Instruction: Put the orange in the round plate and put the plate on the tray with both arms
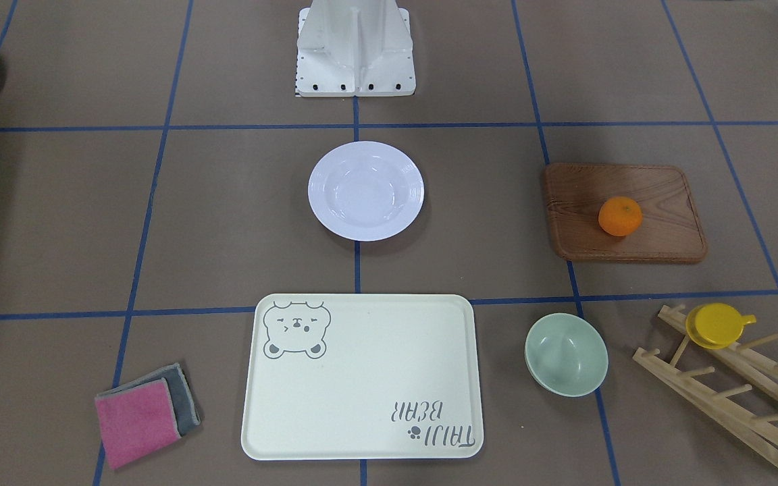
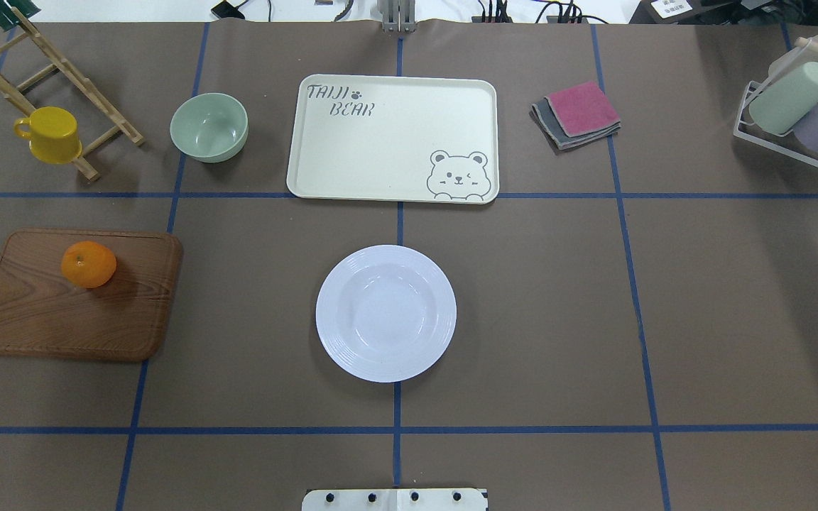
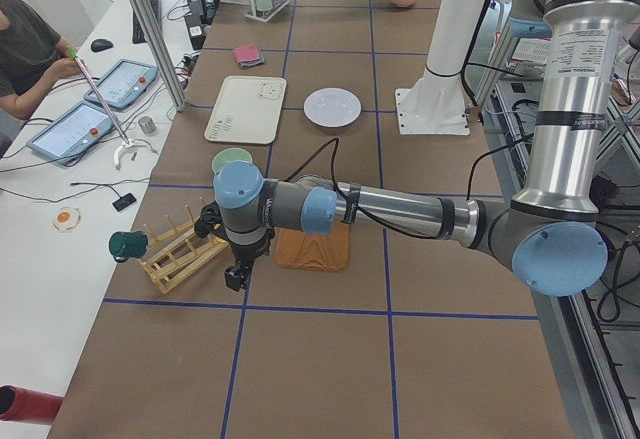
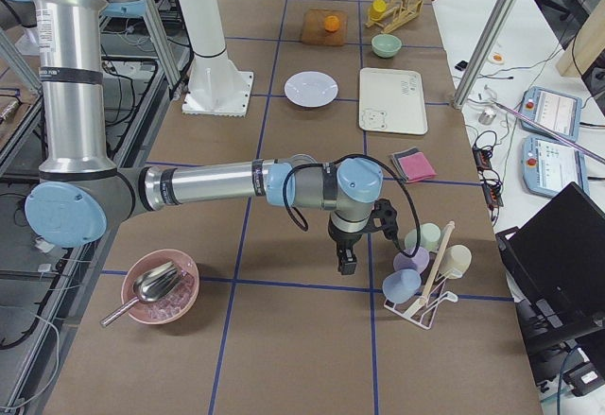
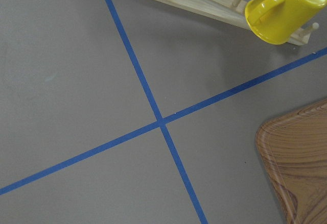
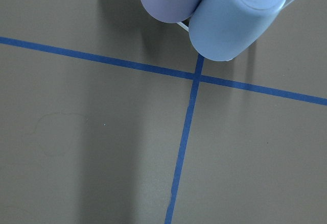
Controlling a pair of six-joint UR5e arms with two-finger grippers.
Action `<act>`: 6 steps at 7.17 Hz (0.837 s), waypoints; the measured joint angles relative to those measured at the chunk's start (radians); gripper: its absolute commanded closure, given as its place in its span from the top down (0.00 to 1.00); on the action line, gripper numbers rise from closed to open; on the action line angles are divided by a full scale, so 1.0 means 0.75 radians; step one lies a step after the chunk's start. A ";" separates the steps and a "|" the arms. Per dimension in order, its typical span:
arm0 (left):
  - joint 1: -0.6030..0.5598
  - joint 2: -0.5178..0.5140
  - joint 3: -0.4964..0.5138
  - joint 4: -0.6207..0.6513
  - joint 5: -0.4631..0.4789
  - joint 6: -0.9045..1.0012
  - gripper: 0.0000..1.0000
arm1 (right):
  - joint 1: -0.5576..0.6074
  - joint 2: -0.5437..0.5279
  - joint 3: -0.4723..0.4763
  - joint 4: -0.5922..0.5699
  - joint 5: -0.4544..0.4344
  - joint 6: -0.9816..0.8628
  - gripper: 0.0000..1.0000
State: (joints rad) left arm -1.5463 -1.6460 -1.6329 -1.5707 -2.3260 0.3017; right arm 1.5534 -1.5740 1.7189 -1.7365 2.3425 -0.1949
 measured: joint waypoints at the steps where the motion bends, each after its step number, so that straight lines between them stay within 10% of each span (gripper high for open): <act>1: 0.000 0.000 0.001 -0.012 0.000 -0.002 0.99 | -0.016 0.002 -0.005 0.001 -0.002 0.000 1.00; 6: 0.006 0.000 -0.009 -0.075 -0.033 -0.013 0.99 | -0.114 0.028 -0.019 0.028 -0.003 0.004 1.00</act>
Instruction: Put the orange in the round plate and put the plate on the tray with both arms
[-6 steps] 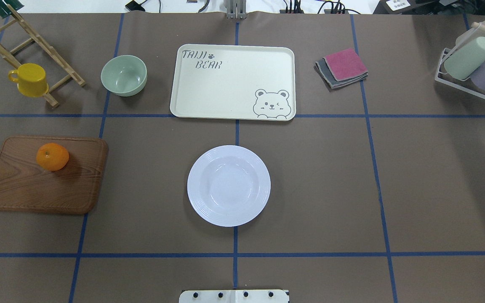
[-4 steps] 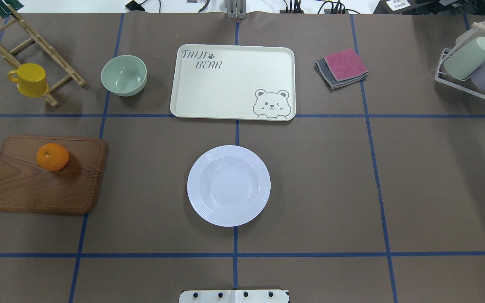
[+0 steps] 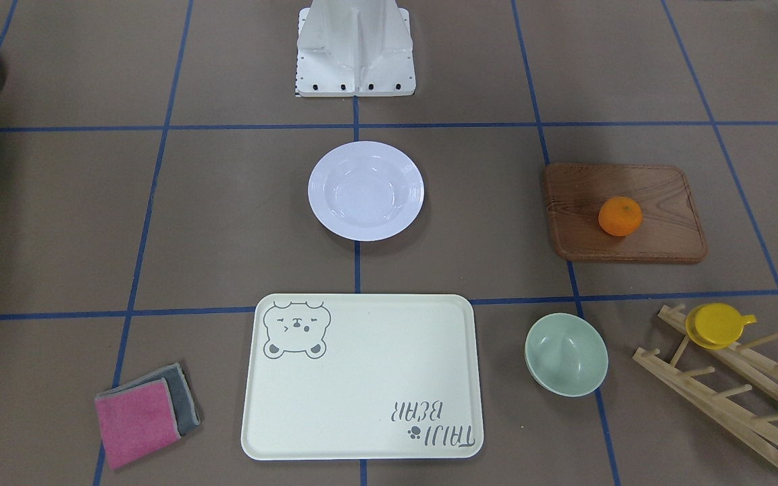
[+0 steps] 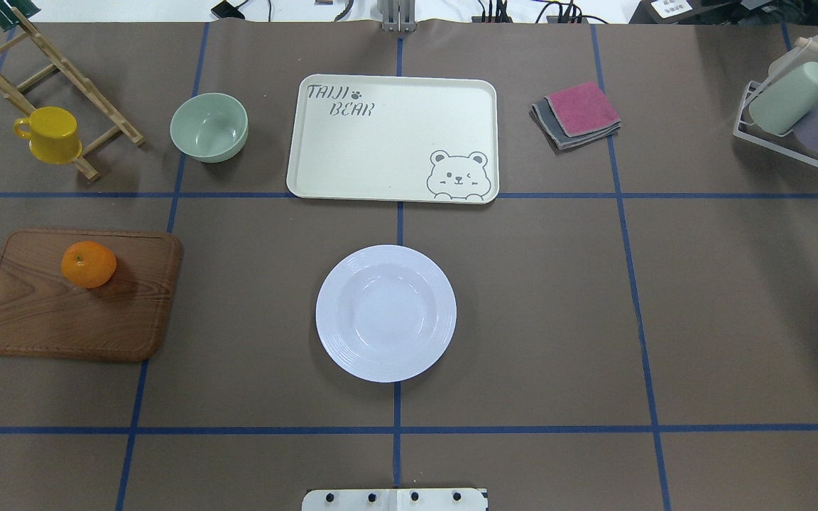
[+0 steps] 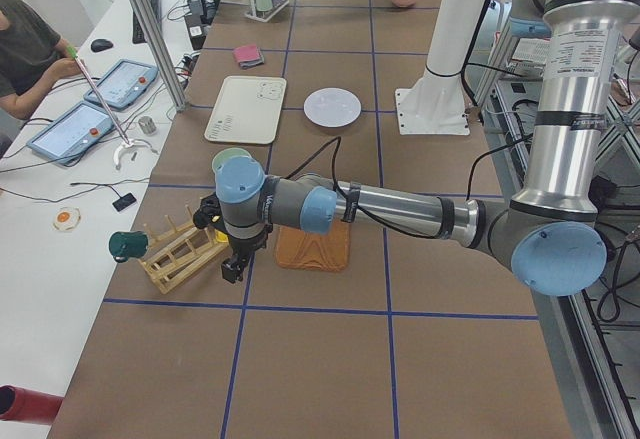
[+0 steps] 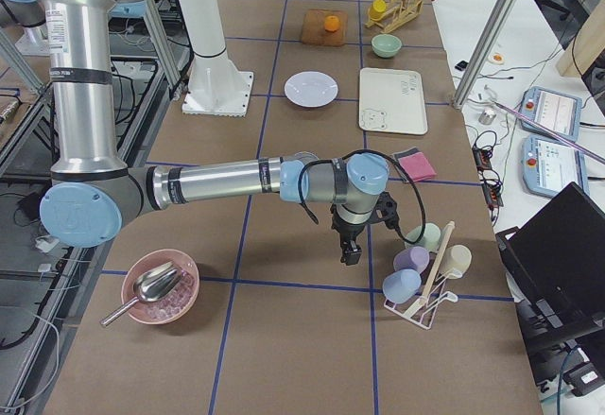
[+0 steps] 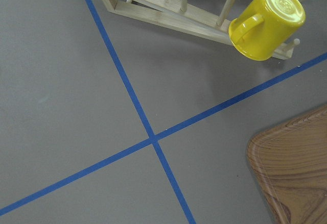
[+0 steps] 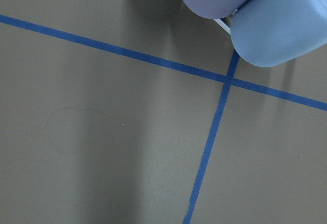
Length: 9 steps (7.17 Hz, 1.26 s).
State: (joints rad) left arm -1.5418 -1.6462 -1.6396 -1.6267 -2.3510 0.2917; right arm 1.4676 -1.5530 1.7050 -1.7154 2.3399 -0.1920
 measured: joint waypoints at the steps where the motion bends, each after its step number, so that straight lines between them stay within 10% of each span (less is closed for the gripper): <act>1: 0.000 0.003 -0.001 0.000 -0.002 0.000 0.99 | -0.002 0.001 0.007 0.002 0.000 0.000 1.00; 9: 0.008 0.019 -0.008 -0.009 -0.005 0.007 0.99 | -0.003 0.005 0.045 0.005 0.004 0.000 1.00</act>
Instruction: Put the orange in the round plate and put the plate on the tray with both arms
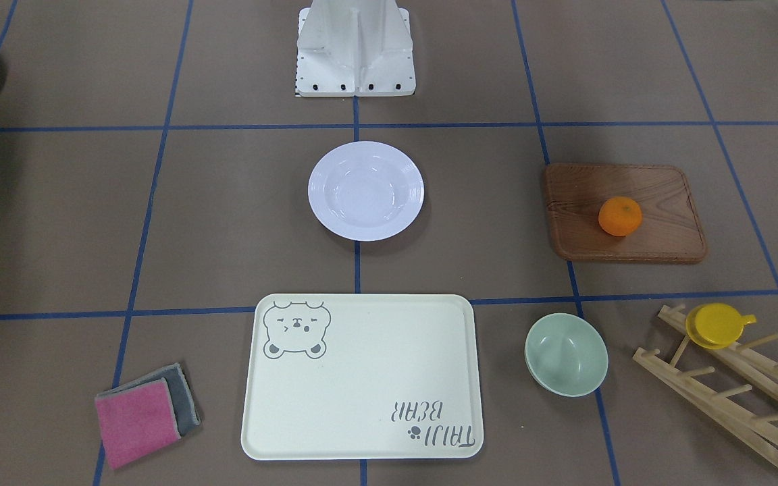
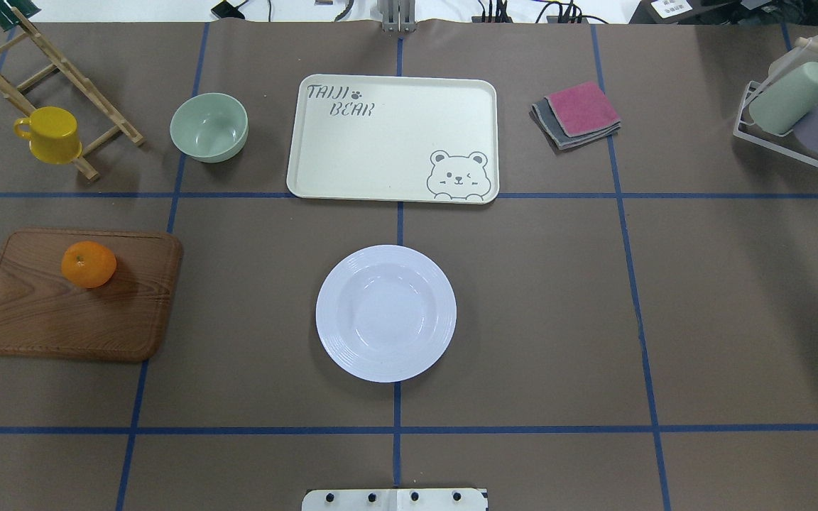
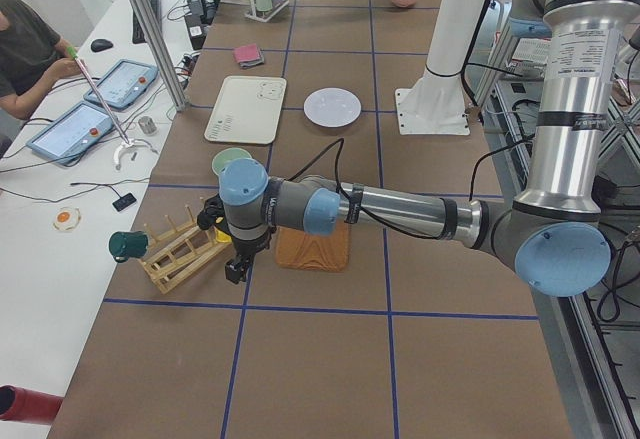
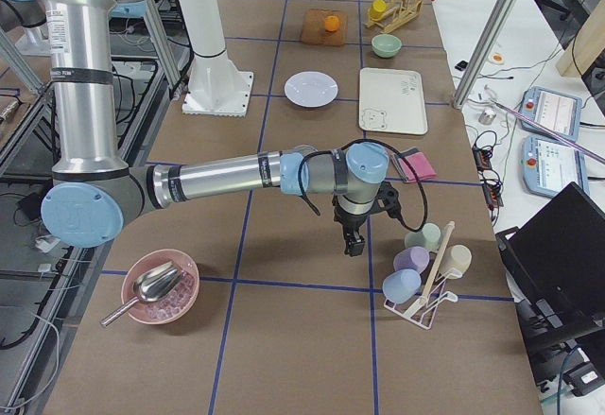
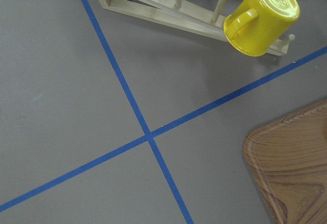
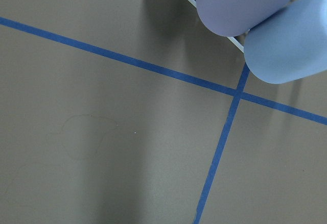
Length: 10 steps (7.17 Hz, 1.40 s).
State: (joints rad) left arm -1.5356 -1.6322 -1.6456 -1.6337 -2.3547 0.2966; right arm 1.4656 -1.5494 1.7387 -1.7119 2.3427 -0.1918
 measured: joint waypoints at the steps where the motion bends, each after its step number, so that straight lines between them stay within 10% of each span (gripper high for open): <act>1: 0.002 0.000 0.002 -0.016 0.000 0.000 0.99 | -0.002 0.000 0.000 0.000 0.001 0.000 1.00; 10: 0.746 -0.007 -0.237 -0.272 0.285 -0.763 0.99 | -0.103 -0.004 -0.016 0.131 0.058 -0.010 1.00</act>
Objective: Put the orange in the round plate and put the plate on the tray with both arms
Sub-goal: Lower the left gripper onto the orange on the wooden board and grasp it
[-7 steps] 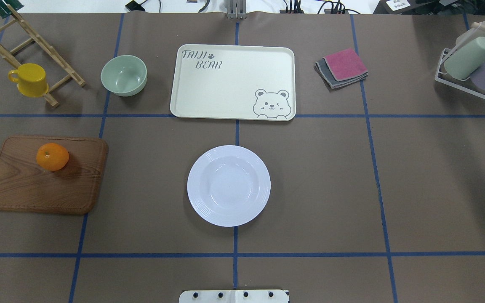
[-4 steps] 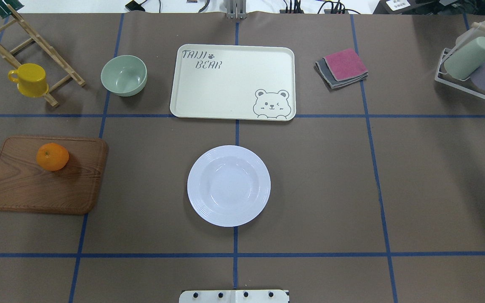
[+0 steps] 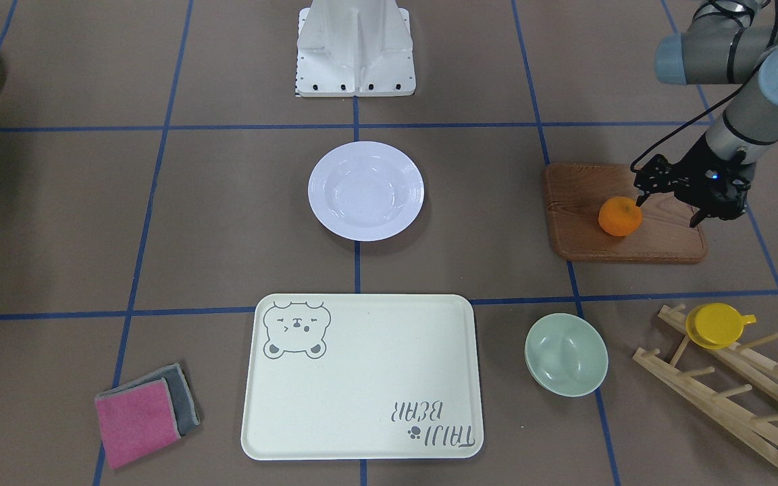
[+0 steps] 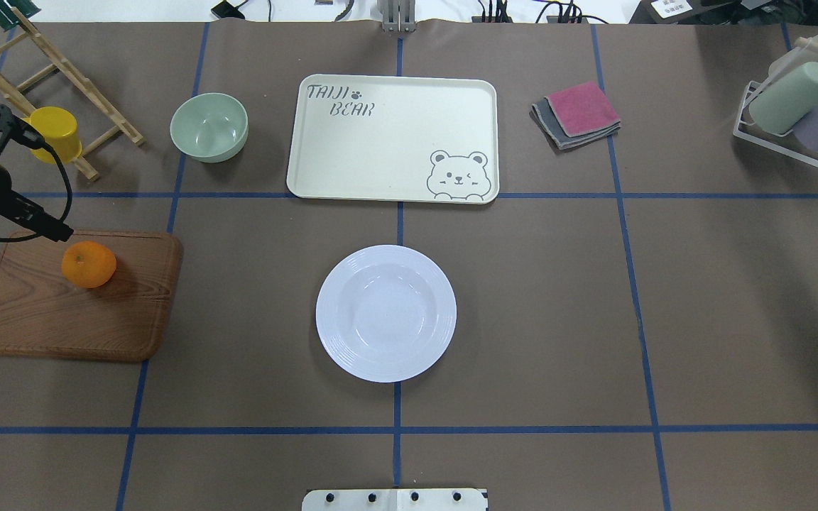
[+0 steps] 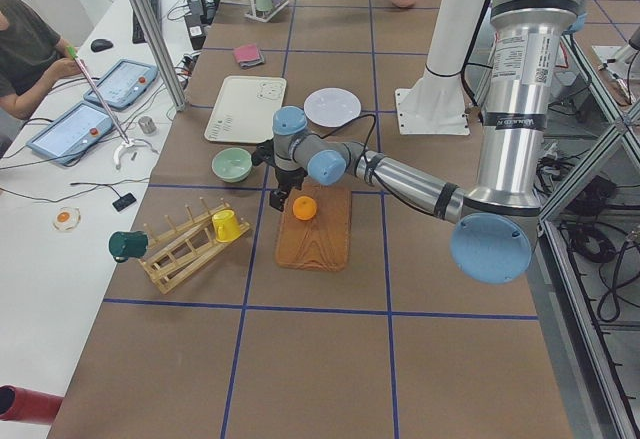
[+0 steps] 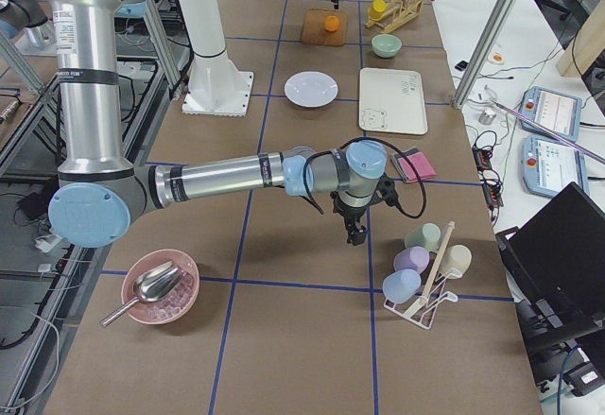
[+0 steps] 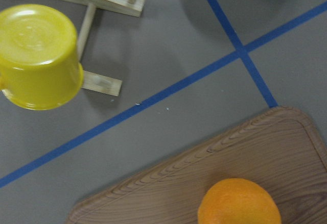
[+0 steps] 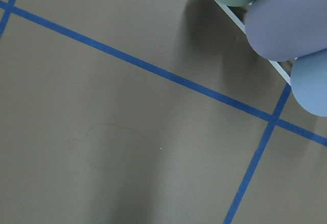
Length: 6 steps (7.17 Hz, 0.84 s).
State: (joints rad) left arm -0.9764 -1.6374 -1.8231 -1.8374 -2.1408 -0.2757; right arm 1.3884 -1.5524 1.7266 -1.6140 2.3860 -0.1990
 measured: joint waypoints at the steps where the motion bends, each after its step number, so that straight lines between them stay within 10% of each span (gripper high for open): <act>1: 0.028 0.003 0.002 0.000 0.002 -0.005 0.99 | -0.012 0.000 -0.001 0.000 0.004 -0.002 1.00; 6: 0.112 0.004 0.034 -0.003 0.007 -0.003 0.99 | -0.062 0.007 -0.018 0.000 0.004 -0.002 1.00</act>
State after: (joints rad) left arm -0.8921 -1.6343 -1.7974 -1.8396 -2.1355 -0.2783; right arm 1.3418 -1.5474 1.7130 -1.6138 2.3890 -0.2008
